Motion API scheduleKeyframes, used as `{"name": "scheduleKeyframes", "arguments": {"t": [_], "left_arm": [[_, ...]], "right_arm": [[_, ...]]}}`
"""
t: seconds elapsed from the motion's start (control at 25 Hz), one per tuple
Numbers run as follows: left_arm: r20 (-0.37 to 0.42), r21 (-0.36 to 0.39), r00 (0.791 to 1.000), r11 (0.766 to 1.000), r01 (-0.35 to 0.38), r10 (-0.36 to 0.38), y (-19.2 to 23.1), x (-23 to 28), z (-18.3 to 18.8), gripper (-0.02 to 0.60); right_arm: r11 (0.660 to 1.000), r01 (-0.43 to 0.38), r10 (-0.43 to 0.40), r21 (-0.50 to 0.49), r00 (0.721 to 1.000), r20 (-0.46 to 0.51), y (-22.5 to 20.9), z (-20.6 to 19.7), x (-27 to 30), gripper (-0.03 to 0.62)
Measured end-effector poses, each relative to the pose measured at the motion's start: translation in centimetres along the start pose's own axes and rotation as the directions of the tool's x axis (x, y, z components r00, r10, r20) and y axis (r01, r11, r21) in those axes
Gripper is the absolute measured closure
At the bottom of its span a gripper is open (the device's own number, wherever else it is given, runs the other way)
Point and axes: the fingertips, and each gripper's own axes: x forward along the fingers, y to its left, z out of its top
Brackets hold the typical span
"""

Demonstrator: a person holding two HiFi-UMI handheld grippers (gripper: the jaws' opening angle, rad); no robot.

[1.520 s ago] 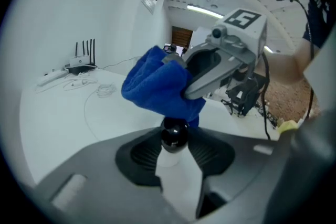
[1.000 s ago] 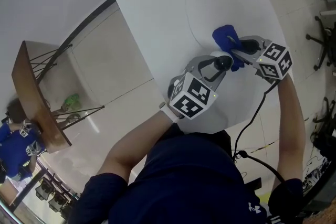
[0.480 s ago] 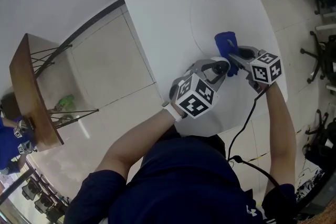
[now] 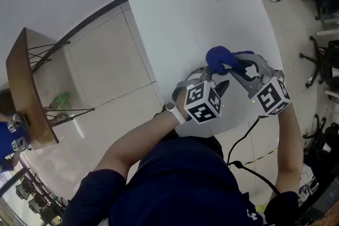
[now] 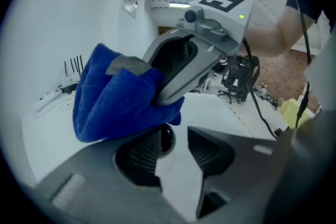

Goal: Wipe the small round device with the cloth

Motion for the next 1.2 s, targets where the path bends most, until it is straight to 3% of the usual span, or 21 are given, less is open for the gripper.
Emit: {"name": "scheduleKeyframes", "arguments": {"t": [0.16,0.44,0.76,0.96,1.2], "left_arm": [[0.006,0.011,1.000,1.000,-0.008,0.008,-0.3,-0.1,0.2,0.425],[0.020,0.013,1.000,1.000,-0.009,0.009,-0.5,0.0,0.6,0.425],[0.038,0.000,0.999,1.000,-0.003,0.003,-0.3,0.0,0.7,0.436],[0.036,-0.003,0.999,1.000,-0.008,0.008,-0.2,-0.2,0.1,0.436],[0.063,0.013,0.997,0.999,-0.039,0.038,0.6,-1.0,0.3,0.407]], "right_arm": [[0.998,-0.046,0.045,0.045,0.999,0.018,-0.7,-0.5,0.9,0.477],[0.965,-0.222,0.224,0.139,0.975,0.003,-2.3,-2.4,3.4,0.479],[0.901,-0.401,0.426,0.169,0.891,-0.159,-1.5,-7.1,7.9,0.479],[0.887,-0.397,0.440,0.235,0.881,-0.172,-0.9,-8.6,10.2,0.479],[0.902,-0.240,0.306,0.359,0.942,-0.139,-2.0,-9.1,10.5,0.479]]}}
